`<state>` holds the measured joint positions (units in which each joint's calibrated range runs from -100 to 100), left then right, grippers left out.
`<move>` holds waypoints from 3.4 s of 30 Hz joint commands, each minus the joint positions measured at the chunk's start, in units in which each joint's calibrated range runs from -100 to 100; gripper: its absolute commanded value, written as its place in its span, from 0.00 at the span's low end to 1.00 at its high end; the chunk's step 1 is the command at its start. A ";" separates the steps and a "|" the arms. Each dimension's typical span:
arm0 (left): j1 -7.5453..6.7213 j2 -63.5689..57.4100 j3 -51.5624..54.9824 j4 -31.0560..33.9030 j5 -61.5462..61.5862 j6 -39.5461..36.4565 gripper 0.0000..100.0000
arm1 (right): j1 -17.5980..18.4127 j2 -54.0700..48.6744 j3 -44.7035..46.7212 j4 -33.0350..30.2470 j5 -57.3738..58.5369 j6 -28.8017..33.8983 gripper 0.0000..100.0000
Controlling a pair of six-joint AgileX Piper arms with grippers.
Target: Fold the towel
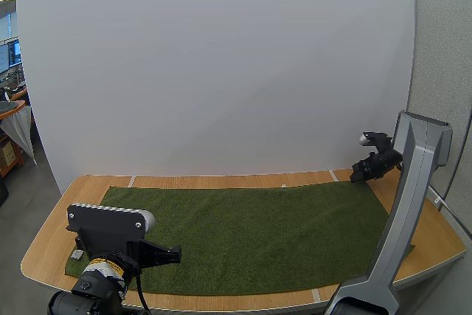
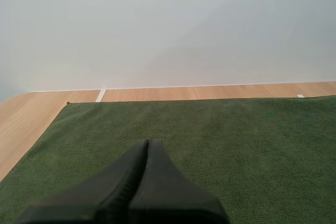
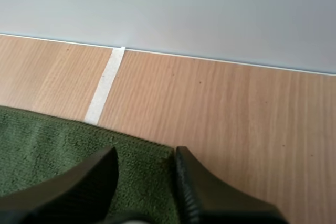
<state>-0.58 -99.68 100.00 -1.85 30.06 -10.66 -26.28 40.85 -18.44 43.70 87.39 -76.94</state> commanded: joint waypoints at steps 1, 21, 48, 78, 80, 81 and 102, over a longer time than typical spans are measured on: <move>-0.16 -0.32 0.00 -0.43 -0.66 -0.40 0.00 | -0.18 -0.40 -0.32 0.17 -0.75 -0.29 0.57; -0.16 -0.32 0.00 -0.43 -0.66 -0.40 0.00 | -0.18 -0.40 -0.32 -2.42 -5.53 -0.21 0.33; -0.16 -0.32 0.00 -0.43 -0.66 -0.40 0.00 | -0.18 -3.41 -0.32 2.68 12.61 -1.60 0.00; -0.16 -0.32 0.00 -0.43 -0.66 -0.40 0.00 | 9.25 -23.67 12.61 4.25 12.61 1.25 0.00; -0.16 -0.32 0.00 -0.43 -0.66 -0.40 0.00 | 10.49 -25.08 14.52 4.25 12.61 1.25 0.00; -0.16 -0.32 0.00 -0.43 -0.66 -0.40 0.00 | 11.20 -25.75 15.44 4.25 12.61 1.25 0.00; -0.16 -0.32 0.00 -0.43 -0.66 -0.40 0.00 | 28.41 -34.50 21.38 2.72 12.61 10.27 0.00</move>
<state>-0.58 -99.68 100.00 -1.85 30.06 -10.66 -2.93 9.05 2.75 47.63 99.04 -69.74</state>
